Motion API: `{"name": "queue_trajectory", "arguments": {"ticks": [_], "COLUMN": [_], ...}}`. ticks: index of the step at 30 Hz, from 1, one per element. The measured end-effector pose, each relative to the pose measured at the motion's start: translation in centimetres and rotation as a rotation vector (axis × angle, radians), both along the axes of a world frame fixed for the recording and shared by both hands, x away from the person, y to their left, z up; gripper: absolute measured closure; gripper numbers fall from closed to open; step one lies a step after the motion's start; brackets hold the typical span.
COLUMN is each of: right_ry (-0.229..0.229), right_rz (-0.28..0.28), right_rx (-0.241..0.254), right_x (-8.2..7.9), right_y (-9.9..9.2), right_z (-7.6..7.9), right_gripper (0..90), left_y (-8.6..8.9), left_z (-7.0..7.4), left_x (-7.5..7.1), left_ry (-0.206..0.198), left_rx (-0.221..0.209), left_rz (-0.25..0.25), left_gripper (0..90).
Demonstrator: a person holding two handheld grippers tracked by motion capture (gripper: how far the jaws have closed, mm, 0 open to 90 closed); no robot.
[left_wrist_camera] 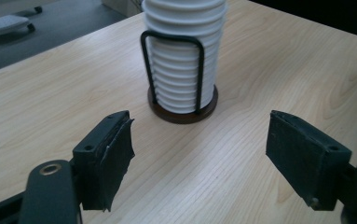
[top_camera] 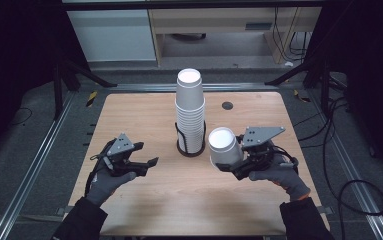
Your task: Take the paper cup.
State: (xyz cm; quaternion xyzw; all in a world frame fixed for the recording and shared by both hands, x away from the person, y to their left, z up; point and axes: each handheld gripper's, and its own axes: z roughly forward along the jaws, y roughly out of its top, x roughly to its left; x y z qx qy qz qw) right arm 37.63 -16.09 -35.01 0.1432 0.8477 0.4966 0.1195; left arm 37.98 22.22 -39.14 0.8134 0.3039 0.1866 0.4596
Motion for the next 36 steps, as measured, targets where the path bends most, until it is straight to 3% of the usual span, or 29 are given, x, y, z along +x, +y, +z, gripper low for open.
{"name": "queue_trajectory", "arguments": {"ticks": [2,3,5,11,20,27,36], "right_ry": [0.005,0.015,0.022,0.034,0.029,0.062,0.072], "right_rz": [0.008,0.022,0.041,0.057,0.031,0.052,0.082], "right_rx": [-0.009,-0.045,-0.067,-0.095,-0.038,-0.065,-0.122], "right_x": [0.0,0.0,0.0,0.1,0.3,0.9,1.1], "right_y": [0.2,0.6,1.1,2.2,2.6,3.5,4.4], "right_z": [-0.3,-0.8,-1.1,-1.8,-1.5,-2.6,-3.2], "right_gripper": [14.8,14.6,14.6,14.5,14.7,14.6,14.7], "left_y": [-0.2,-0.8,-1.3,-2.5,-2.7,-2.2,-2.6], "left_z": [0.2,0.6,0.9,1.4,2.2,2.5,2.5], "left_x": [0.0,-0.1,-0.1,-0.5,-0.8,-0.9,-1.2], "left_ry": [-0.004,-0.010,-0.015,-0.030,-0.035,-0.036,-0.035], "left_rx": [0.003,-0.003,-0.003,-0.011,-0.064,-0.097,-0.088], "left_rz": [-0.014,-0.037,-0.058,-0.097,-0.125,-0.145,-0.198], "left_gripper": [21.6,21.4,21.3,21.2,21.1,20.9,20.0]}}
